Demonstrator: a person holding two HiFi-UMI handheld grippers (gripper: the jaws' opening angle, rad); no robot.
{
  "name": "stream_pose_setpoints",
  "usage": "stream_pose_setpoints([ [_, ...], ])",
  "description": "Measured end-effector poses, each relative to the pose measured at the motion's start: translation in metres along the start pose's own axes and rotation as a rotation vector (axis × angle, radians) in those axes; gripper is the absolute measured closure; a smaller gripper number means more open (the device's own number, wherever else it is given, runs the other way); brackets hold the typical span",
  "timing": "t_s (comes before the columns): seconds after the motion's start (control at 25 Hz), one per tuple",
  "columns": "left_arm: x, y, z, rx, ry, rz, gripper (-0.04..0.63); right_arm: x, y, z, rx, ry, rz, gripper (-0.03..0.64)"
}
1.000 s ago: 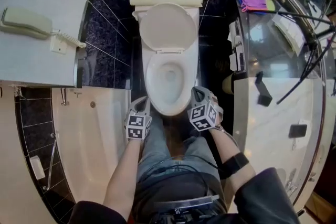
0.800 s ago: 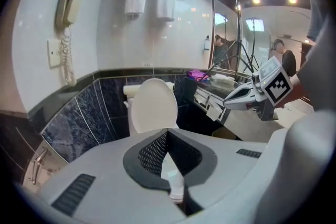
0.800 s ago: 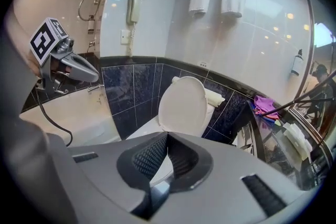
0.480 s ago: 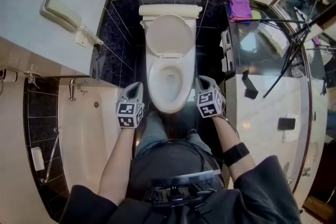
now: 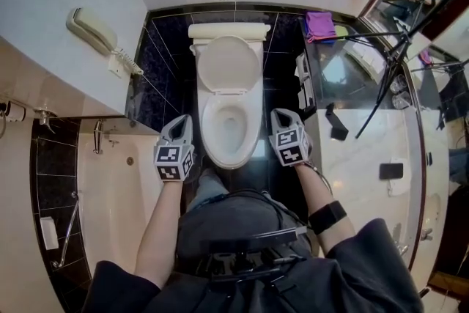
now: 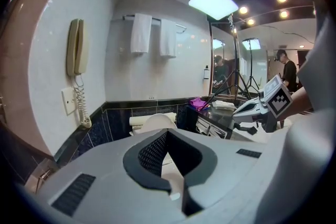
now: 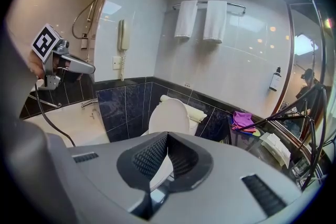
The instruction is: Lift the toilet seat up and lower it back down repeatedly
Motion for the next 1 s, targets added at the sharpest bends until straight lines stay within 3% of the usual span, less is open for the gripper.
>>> stream_pose_setpoints([
  [0.84,0.005,-0.004,0.008,-0.016,0.052,0.025,0.595,0.014,-0.001,-0.003,0.034,0.038,0.005,0.594],
  [1.0,0.006,0.002,0.003,-0.015,0.061,0.015,0.595,0.027,0.013,-0.003,0.019,0.107,-0.02,0.521],
])
Point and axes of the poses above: the fingertips, and each gripper's own axes: y forward along the fingers, z to its right, x out of its underside, the point moved 10 cm from there along -y, backward along the fingers, and after that the axes turned 8 degrees about -y, right-handed, at the moved point
